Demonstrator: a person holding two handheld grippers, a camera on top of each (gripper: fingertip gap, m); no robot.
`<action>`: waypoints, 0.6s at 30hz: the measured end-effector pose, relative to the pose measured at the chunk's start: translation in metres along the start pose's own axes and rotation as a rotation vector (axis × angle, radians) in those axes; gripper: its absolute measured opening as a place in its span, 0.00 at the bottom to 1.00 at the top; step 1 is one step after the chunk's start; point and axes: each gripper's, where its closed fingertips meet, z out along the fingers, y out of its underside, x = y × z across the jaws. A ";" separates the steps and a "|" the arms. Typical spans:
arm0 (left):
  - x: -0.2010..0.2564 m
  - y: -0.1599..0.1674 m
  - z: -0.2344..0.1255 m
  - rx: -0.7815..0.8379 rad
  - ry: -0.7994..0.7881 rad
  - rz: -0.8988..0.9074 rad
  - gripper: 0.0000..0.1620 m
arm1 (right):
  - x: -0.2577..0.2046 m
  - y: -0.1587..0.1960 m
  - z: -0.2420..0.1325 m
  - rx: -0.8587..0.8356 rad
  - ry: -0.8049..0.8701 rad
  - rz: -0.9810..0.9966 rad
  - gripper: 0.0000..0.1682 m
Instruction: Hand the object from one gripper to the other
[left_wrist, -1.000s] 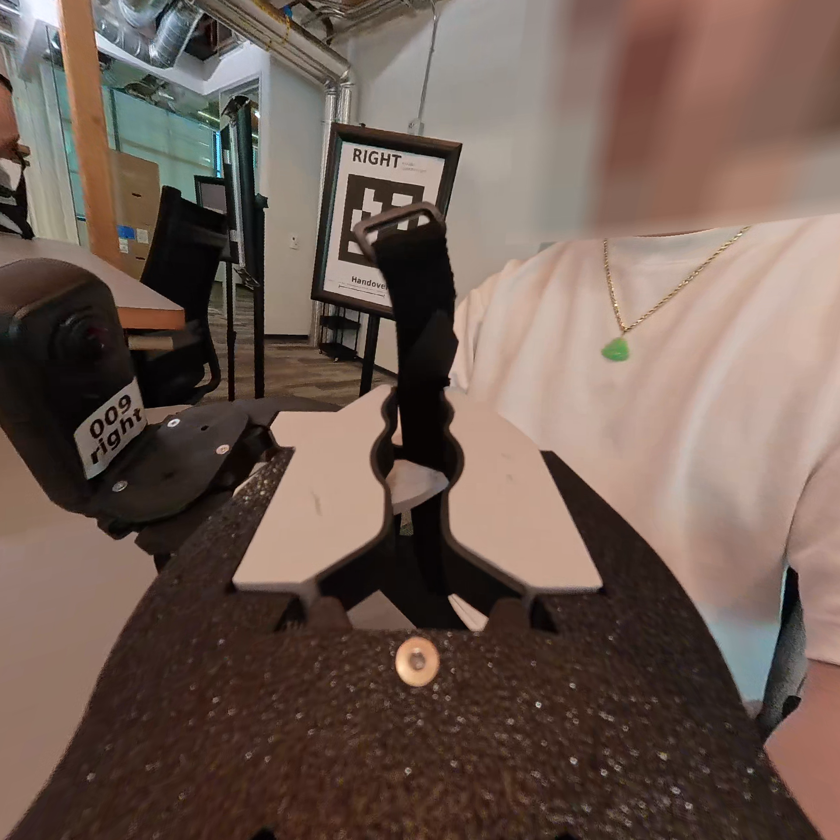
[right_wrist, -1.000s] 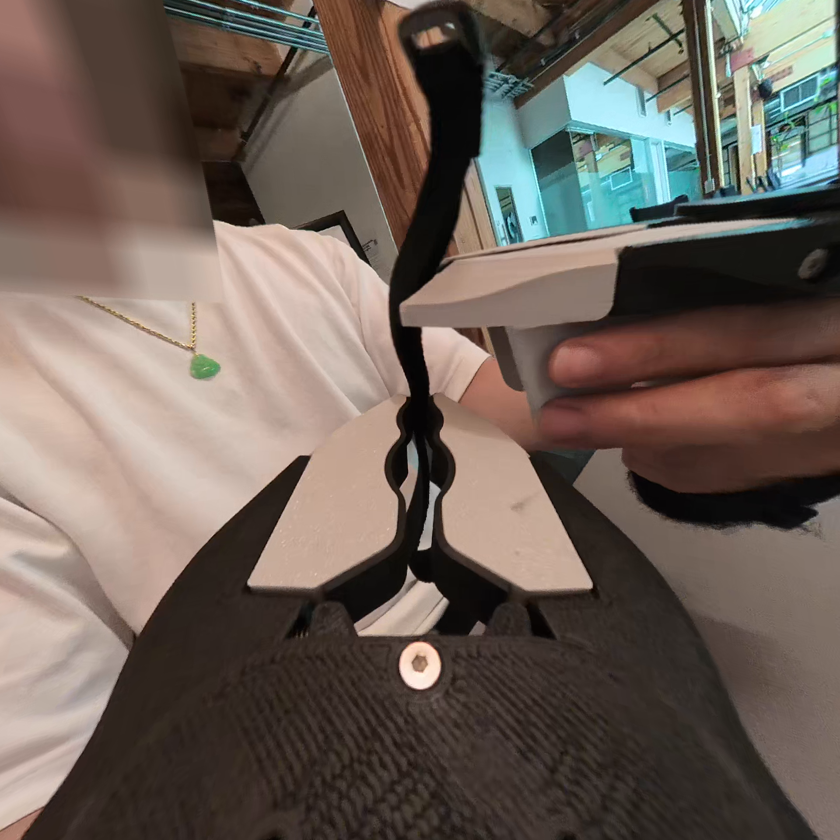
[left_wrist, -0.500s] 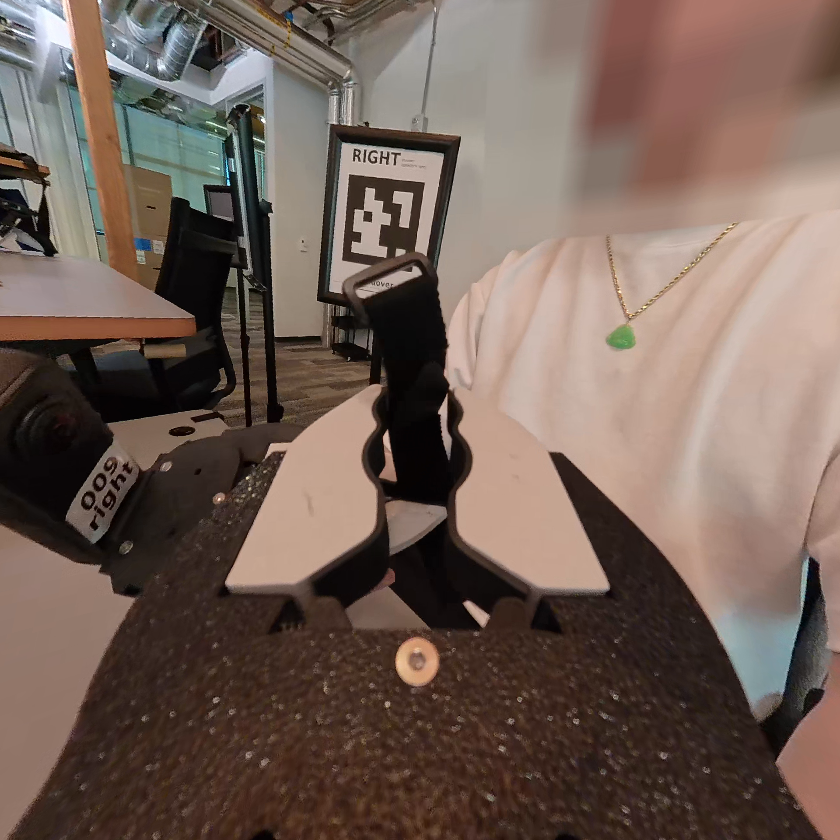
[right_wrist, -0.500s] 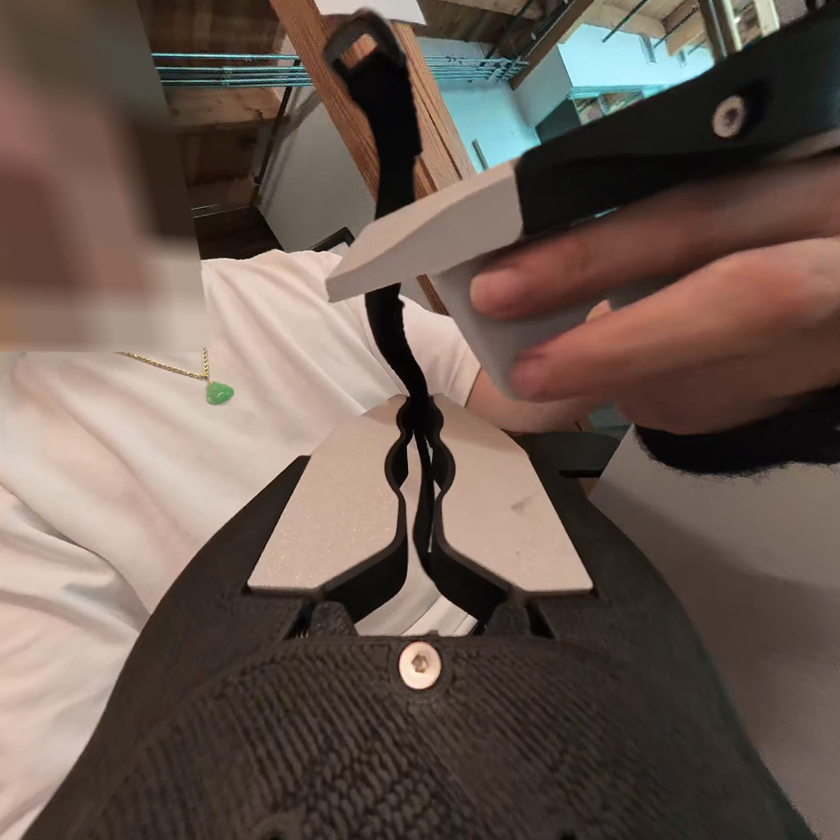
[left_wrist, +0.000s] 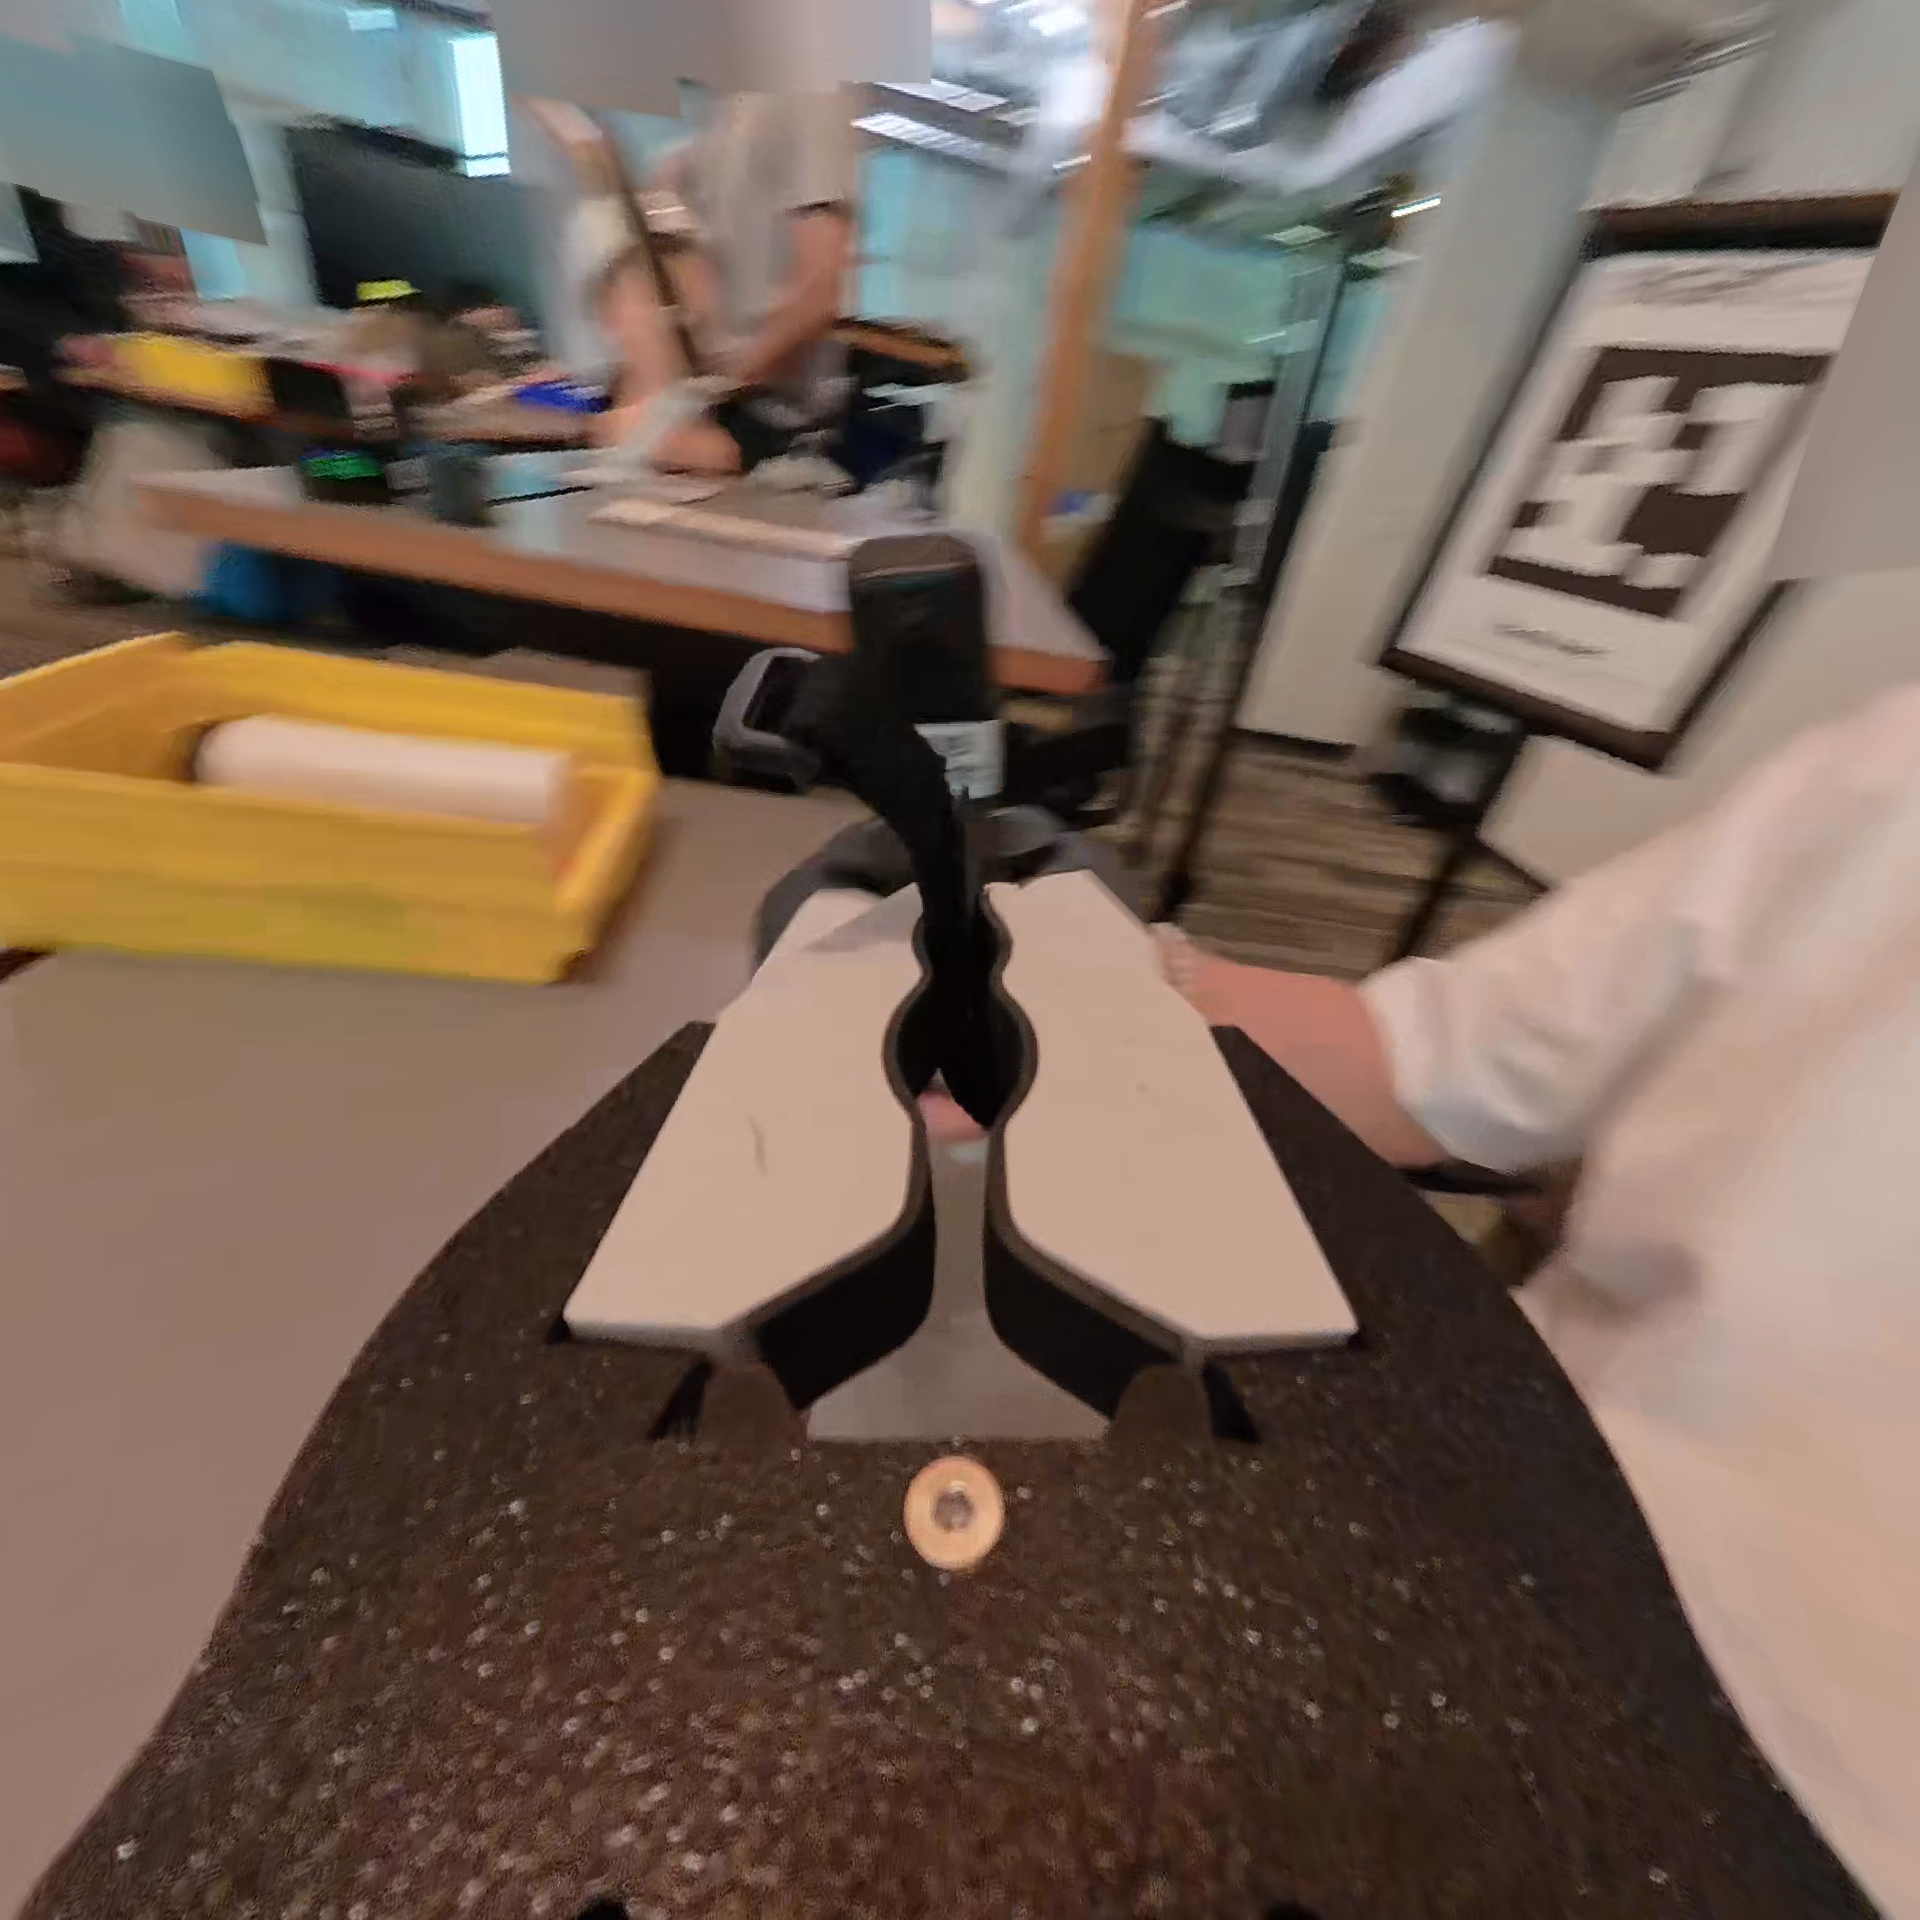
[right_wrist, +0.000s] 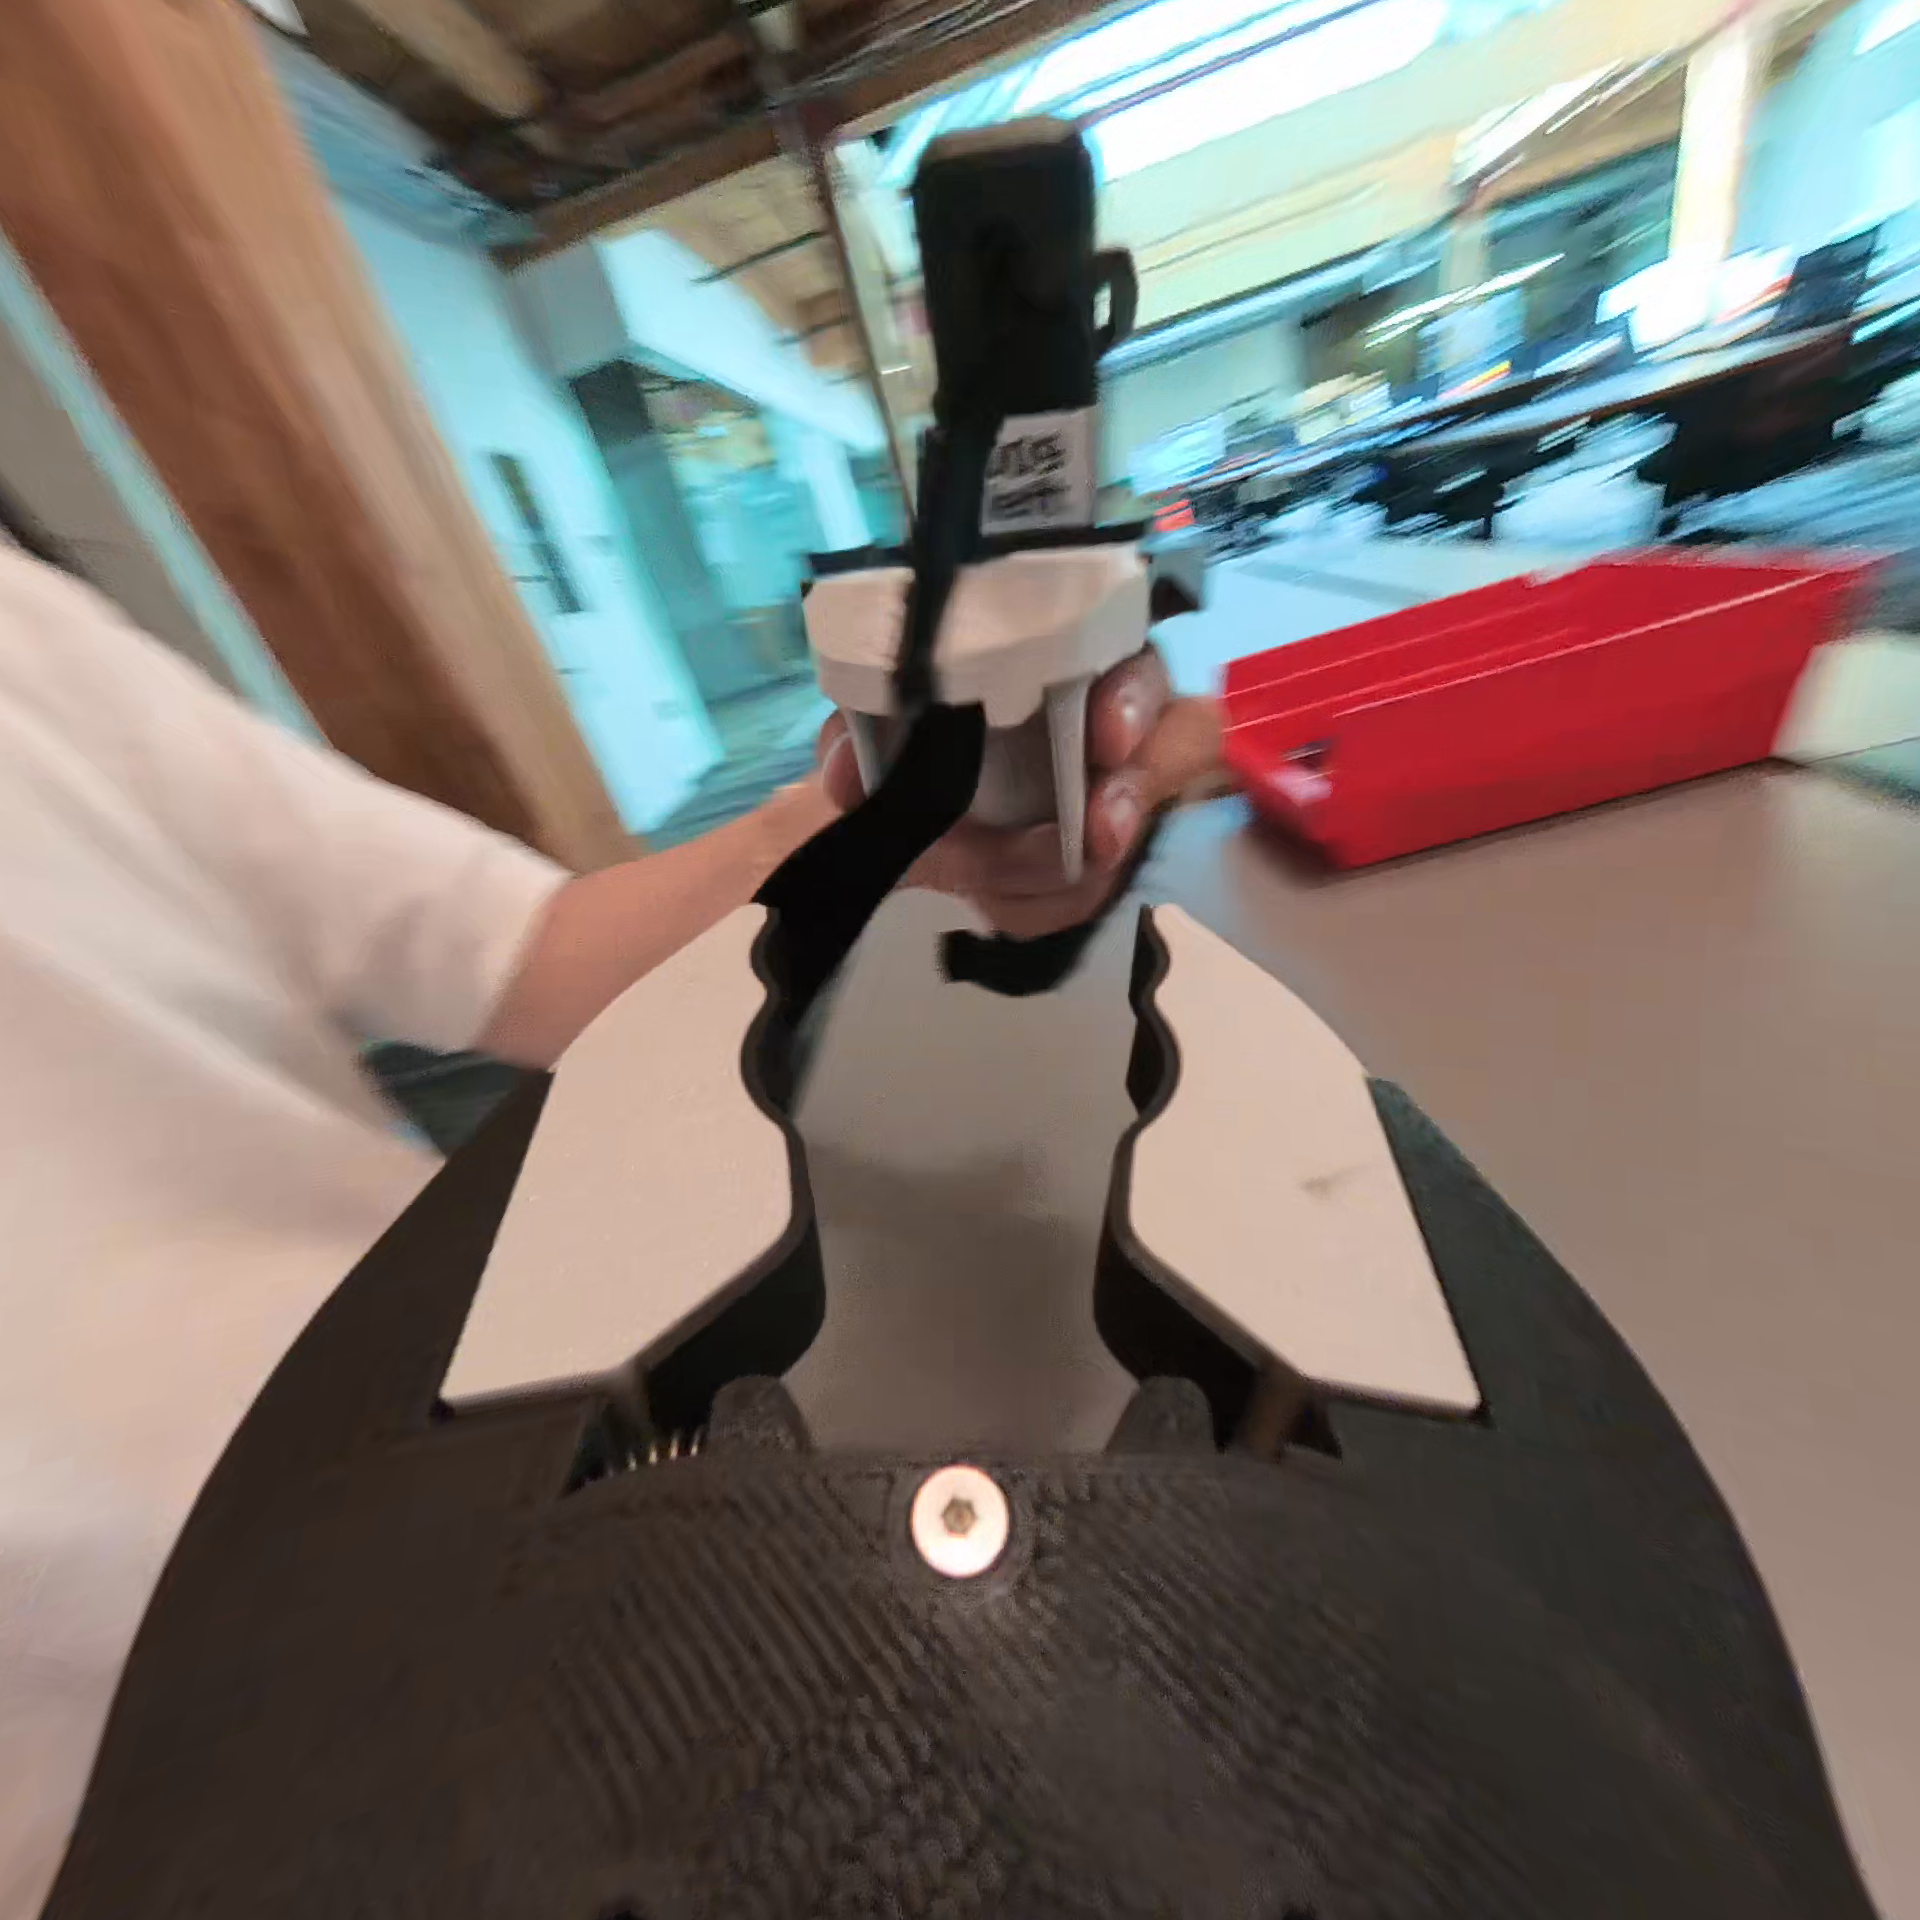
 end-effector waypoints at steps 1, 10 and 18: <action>-0.009 -0.002 -0.003 -0.015 -0.088 0.013 0.02 | 0.009 -0.007 -0.005 0.019 0.088 -0.062 0.37; -0.032 -0.015 -0.006 -0.096 -0.460 0.188 0.02 | 0.021 -0.018 -0.002 0.035 0.253 -0.161 0.34; -0.016 -0.015 0.002 -0.059 -0.344 0.136 0.03 | 0.012 -0.004 0.001 -0.102 0.204 -0.245 0.03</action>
